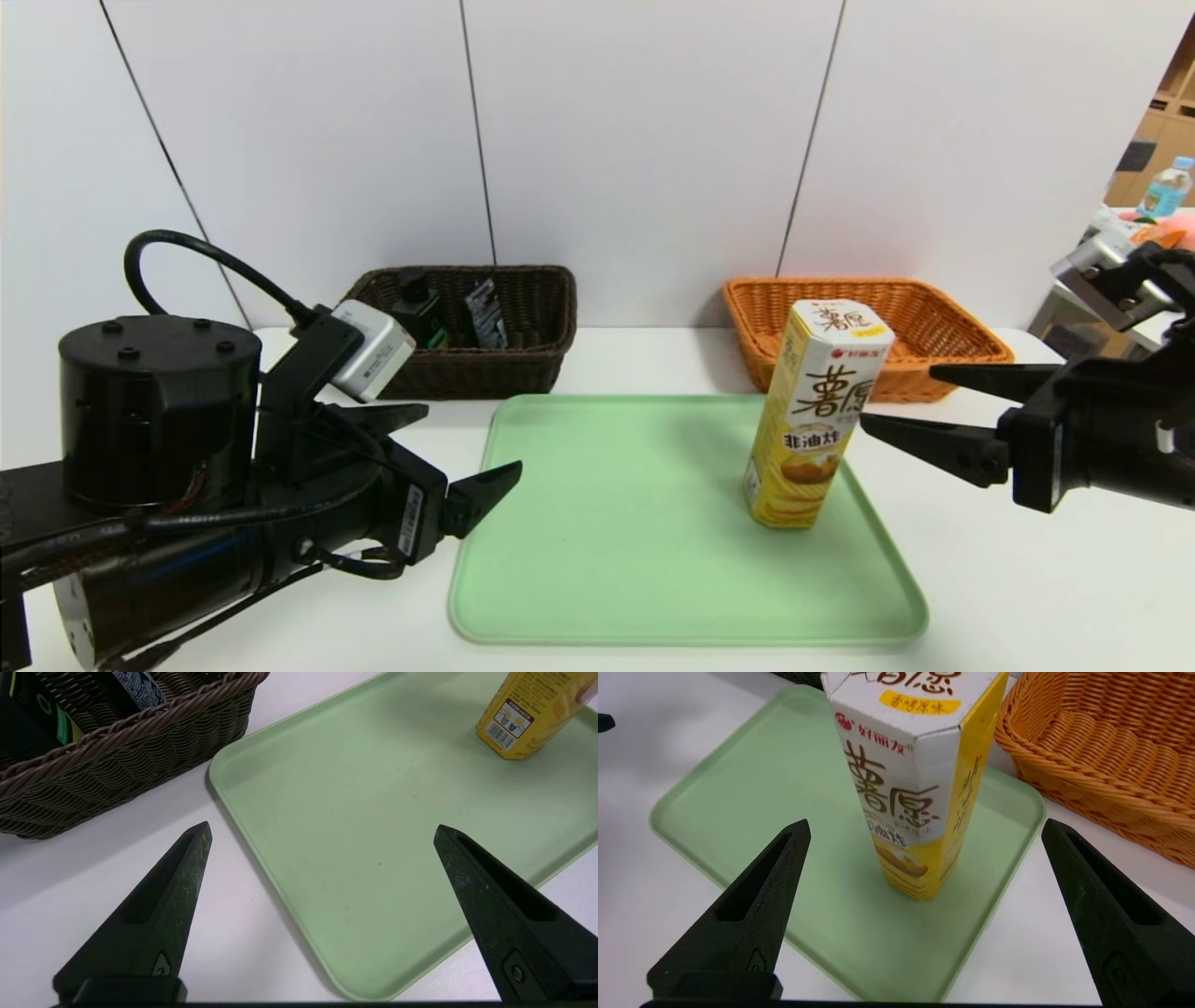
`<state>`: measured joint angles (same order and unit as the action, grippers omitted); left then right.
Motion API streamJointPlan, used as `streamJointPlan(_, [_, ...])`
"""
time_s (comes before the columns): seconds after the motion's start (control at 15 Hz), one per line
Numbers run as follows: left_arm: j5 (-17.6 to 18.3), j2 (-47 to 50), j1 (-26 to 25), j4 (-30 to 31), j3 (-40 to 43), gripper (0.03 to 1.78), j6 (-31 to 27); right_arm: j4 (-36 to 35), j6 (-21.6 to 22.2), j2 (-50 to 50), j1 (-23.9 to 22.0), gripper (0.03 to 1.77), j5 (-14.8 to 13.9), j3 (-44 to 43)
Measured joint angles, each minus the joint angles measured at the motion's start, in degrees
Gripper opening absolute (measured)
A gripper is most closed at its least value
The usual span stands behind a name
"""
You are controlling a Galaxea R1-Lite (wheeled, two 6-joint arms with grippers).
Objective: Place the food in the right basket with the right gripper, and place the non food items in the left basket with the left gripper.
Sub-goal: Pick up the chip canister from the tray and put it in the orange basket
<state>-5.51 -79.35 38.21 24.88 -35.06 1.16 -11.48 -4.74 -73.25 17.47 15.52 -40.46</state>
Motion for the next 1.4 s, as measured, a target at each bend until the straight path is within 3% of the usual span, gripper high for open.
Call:
streamJointPlan(0.27, [0.0, -0.4, 0.0, 0.0, 0.0, 1.69, 0.0, -6.4, 0.2, -5.4, 3.4, 1.71, -6.0, -0.3])
streamJointPlan(0.6, [0.0, -1.0, 0.0, 0.5, -0.3, 1.69, 0.1, -7.8, 0.5, -8.6, 5.6, 1.71, -6.6, -0.3])
streamJointPlan(1.07, [0.0, -2.0, 0.0, 1.3, -0.5, 1.69, 0.0, -15.6, 0.7, -12.9, 7.1, 1.71, -11.6, -0.2])
streamJointPlan(1.4, [-0.1, -2.3, 0.0, 1.2, -0.5, 1.69, 0.0, -16.7, 1.1, -14.0, 7.4, 1.71, -11.7, 0.9])
